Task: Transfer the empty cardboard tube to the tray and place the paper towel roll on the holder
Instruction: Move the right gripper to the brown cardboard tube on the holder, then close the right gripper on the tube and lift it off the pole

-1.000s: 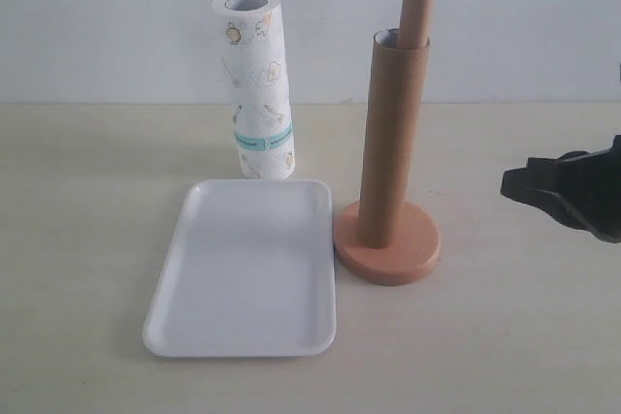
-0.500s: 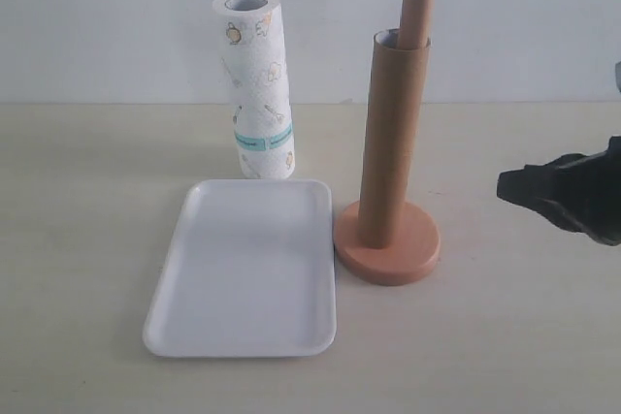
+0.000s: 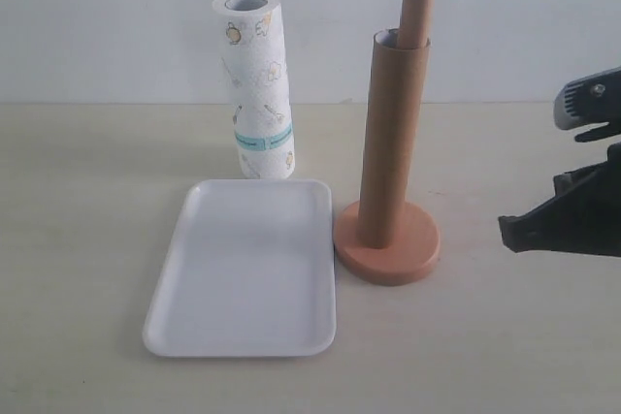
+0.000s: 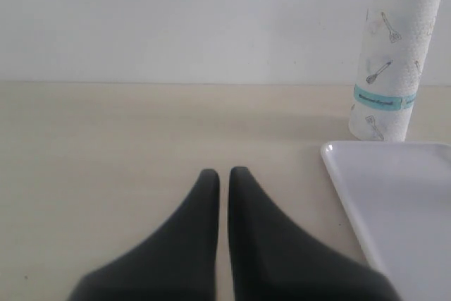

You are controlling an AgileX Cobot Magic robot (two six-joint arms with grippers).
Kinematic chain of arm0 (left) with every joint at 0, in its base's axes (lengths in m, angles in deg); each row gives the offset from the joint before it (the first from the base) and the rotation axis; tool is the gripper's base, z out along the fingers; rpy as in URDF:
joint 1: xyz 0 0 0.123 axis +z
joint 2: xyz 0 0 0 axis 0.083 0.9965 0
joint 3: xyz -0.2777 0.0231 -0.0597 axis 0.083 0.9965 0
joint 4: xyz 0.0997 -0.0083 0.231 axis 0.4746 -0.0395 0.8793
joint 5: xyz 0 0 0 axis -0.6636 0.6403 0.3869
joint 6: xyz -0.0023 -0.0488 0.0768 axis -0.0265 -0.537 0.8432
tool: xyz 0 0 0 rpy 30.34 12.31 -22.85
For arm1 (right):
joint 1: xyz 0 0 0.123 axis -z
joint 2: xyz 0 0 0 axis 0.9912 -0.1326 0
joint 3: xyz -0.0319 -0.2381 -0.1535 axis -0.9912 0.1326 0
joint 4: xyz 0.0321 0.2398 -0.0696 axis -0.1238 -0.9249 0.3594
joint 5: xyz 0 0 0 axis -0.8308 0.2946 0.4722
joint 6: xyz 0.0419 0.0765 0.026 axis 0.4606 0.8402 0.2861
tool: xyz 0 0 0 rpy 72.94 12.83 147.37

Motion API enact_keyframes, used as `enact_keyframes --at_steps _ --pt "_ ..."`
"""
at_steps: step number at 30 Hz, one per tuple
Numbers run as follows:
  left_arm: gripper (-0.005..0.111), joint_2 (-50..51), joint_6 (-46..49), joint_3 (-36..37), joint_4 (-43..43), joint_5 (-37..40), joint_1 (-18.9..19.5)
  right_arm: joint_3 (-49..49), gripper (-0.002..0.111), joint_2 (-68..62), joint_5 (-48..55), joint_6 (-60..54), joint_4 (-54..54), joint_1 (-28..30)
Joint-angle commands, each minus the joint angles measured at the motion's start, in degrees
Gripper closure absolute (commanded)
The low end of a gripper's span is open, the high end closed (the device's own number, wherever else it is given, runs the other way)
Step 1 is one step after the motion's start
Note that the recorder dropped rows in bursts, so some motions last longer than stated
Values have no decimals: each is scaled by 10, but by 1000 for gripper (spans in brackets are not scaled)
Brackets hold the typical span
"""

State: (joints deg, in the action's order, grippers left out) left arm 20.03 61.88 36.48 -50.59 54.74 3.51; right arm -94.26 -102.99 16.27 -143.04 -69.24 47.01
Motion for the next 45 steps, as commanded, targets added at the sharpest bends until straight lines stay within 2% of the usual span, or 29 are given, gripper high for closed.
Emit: enact_keyframes --at_steps 1,5,7,9,12,14,17,18,20,24,26,29,31,36,40,45 --pt "103 -1 1 2 -1 0 1 -9 108 -16 -95 35 -3 -59" --pt "103 -1 1 2 -1 0 1 -8 108 -37 -106 73 -3 -82" --pt "103 -1 1 2 -1 0 1 -8 108 -51 -81 128 10 -87" --pt "103 -1 1 2 -1 0 1 -8 108 -62 -41 227 75 -87" --pt "103 -1 1 2 -1 0 1 -7 108 -71 25 404 248 -91" --pt "103 -1 1 2 -1 0 1 2 108 -78 13 517 328 -98" --pt "103 -1 1 2 -1 0 1 43 108 -80 -50 650 459 -98" --pt "103 -1 1 2 -1 0 1 82 108 -80 -102 767 584 -98" --pt "103 -1 1 2 -1 -1 1 127 108 -80 -185 892 755 -98" --pt "103 -1 1 2 -1 -1 1 138 106 -90 -230 930 796 -98" --pt "103 -1 1 2 -1 -1 1 138 87 -116 -277 960 836 -98" --pt "103 -1 1 2 -1 -1 1 138 46 -187 -376 986 842 -95" --pt "103 -1 1 2 -1 -1 1 137 34 -249 -432 981 844 -77" --pt "103 -1 1 2 -1 -1 1 81 34 -373 -432 979 879 -51" --pt "103 -1 1 2 -1 -1 1 35 34 -413 -432 979 867 -48" --pt "103 -1 1 2 -1 -1 1 -8 34 -440 -432 1009 886 -1"
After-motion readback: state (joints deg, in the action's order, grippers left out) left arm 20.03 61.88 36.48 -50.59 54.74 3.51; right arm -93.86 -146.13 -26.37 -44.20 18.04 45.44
